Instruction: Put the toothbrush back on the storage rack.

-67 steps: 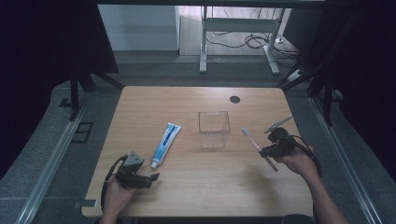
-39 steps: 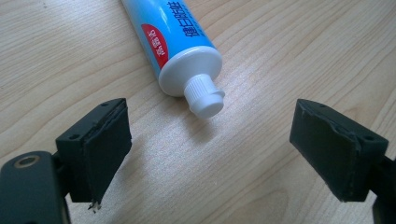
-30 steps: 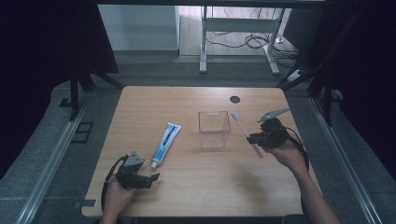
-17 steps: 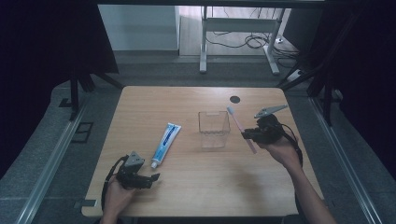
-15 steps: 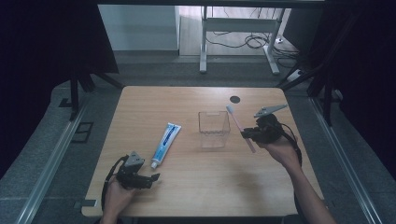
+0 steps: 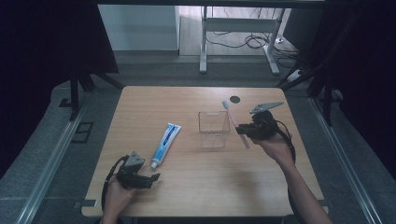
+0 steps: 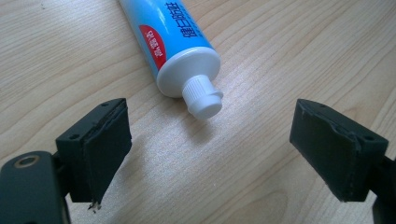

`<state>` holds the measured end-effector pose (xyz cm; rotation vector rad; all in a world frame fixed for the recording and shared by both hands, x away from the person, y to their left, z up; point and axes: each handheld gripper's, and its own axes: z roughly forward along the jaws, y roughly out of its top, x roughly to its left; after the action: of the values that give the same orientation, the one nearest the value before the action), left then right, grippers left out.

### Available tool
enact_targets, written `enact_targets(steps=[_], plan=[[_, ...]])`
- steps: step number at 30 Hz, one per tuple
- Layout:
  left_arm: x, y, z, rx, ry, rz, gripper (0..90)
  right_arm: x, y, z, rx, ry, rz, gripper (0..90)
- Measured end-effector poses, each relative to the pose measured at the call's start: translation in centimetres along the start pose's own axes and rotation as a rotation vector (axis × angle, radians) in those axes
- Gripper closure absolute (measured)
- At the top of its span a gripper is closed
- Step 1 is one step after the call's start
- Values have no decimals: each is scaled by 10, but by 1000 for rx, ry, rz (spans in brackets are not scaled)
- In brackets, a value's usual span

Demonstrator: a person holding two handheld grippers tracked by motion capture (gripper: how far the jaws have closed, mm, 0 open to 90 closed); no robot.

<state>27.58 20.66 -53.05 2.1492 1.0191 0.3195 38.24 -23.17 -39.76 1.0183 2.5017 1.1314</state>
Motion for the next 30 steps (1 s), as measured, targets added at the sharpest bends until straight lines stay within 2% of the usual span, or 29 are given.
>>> enact_targets(steps=[23, 30], plan=[[0, 0, 1, 1, 0, 0, 126, 7, 22, 21, -57, 38, 18, 796], [0, 0, 1, 0, 1, 1, 126, 9, 29, 26, -69, 33, 13, 796]])
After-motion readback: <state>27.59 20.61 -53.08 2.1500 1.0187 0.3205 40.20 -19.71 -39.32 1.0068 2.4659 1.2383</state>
